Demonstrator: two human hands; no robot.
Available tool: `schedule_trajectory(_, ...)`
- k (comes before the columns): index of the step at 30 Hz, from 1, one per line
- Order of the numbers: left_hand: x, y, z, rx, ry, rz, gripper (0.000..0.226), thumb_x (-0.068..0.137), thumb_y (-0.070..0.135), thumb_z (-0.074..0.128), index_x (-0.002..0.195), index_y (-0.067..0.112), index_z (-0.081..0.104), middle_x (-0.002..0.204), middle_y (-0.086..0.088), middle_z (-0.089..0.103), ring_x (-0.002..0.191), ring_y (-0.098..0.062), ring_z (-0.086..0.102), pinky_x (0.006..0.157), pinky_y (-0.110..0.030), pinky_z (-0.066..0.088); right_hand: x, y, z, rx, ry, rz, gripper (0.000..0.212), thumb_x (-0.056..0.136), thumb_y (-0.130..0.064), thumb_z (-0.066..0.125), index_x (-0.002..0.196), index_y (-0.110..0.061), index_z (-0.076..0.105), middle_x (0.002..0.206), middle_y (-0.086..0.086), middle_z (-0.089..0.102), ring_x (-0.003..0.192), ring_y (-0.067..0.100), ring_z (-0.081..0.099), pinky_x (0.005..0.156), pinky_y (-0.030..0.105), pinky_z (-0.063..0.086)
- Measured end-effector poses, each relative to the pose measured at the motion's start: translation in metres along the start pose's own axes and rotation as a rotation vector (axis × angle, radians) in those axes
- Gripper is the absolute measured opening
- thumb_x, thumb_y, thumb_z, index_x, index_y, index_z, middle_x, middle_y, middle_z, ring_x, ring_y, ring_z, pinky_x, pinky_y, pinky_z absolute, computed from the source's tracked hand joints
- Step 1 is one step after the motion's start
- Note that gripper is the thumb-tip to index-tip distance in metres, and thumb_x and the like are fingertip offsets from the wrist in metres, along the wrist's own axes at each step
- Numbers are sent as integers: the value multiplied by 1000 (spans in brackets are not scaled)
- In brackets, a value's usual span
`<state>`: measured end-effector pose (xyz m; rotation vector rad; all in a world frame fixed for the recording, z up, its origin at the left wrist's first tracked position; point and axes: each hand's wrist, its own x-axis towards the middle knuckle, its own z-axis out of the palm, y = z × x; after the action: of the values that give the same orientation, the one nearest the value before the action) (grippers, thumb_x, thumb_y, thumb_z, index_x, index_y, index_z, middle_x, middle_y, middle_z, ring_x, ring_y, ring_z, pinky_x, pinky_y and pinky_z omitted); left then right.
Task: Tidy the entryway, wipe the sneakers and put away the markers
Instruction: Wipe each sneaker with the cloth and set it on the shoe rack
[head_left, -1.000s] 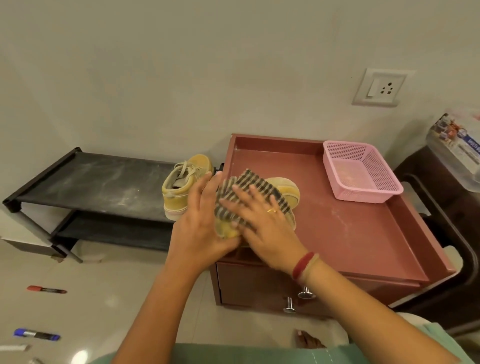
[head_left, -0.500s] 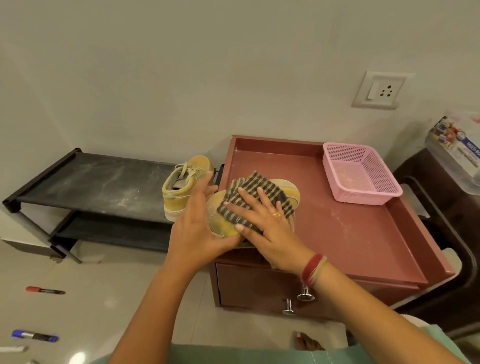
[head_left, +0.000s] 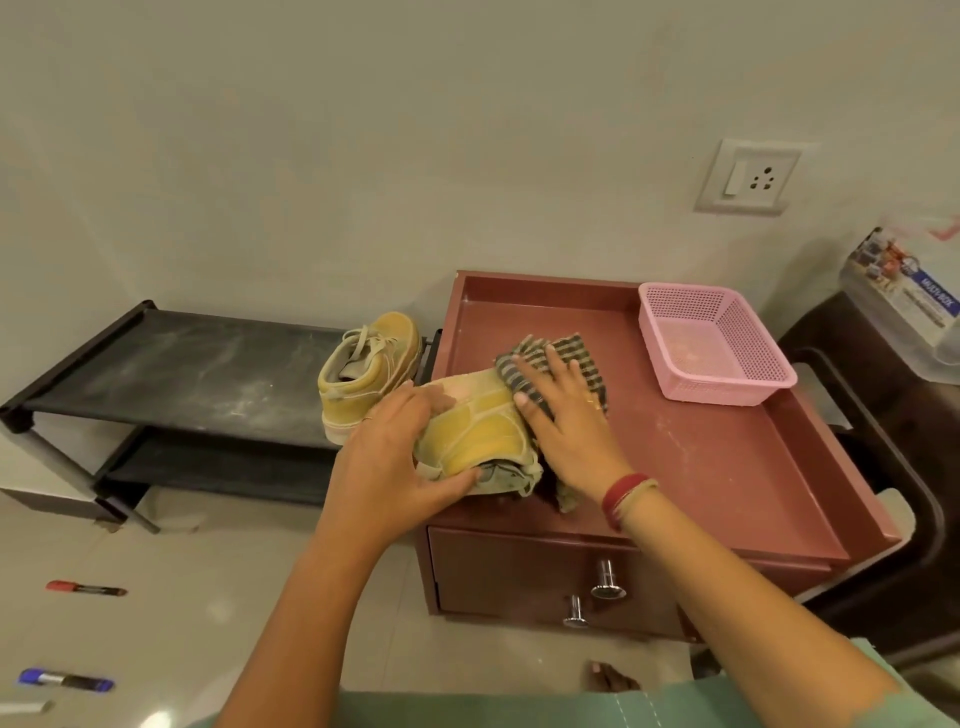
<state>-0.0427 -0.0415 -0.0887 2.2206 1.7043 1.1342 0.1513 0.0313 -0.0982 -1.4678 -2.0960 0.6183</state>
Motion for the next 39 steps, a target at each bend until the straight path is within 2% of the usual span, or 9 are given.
schedule_trajectory(3,1,2,-1,13,8,43,60,66,54,68,112,16,59,116,7,57,111,5,42,95,-20,41,-16,-6,11,-5,-95,-236,43,89,-63,24,131,-61,17,151,-25,3,142,8,-9,114,41,-1)
schedule_trajectory(7,0,4,0,50,8,21,61,63,51,77,109,15,59,119,7,56,112,7,39,92,-20,42,4,10,0,20,41,6,44,91,-61,27,134,-58,18,156,-14,1,144,18,-5,115,55,7)
schedule_trajectory(11,1,7,1,64,-32,12,58,63,52,77,105,17,56,119,8,53,108,0,46,71,-4,37,-11,3,11,32,-57,-184,46,88,-65,25,133,-59,20,153,-22,3,143,11,-11,112,42,8)
schedule_trajectory(14,1,5,1,71,-45,-4,58,62,48,81,105,17,57,122,7,54,113,-2,47,73,-3,34,-2,7,3,58,38,-27,45,93,-58,30,137,-52,25,156,-13,3,144,17,-7,117,48,7)
schedule_trajectory(18,2,5,1,80,-57,8,55,62,50,73,104,19,55,122,7,53,109,-5,49,70,-5,35,-9,5,6,1,-50,-180,48,92,-60,27,138,-50,27,154,-20,10,143,11,-6,114,41,2)
schedule_trajectory(26,2,2,3,87,-36,6,56,59,51,65,103,17,58,123,5,55,109,-10,52,72,-13,40,-5,15,3,-94,24,-122,44,97,-48,31,141,-47,25,155,-14,13,144,12,3,114,42,5)
schedule_trajectory(33,3,-2,-1,55,-80,19,64,56,52,66,110,19,57,125,3,48,115,-14,46,84,-24,37,14,39,-28,989,426,445,37,98,-33,43,129,-15,51,124,6,60,114,23,57,101,46,44)
schedule_trajectory(36,1,-7,-8,85,-82,-9,75,55,53,68,122,22,55,133,3,43,122,-12,38,91,-29,35,8,33,-22,730,372,399,38,98,-32,42,131,-15,50,130,8,55,119,22,52,105,45,39)
schedule_trajectory(39,0,-4,-6,139,-117,-43,80,56,56,60,131,28,49,138,4,38,127,-18,30,97,-40,34,-3,16,-3,464,187,55,37,97,-37,40,134,-33,42,144,-3,41,135,15,32,115,39,22)
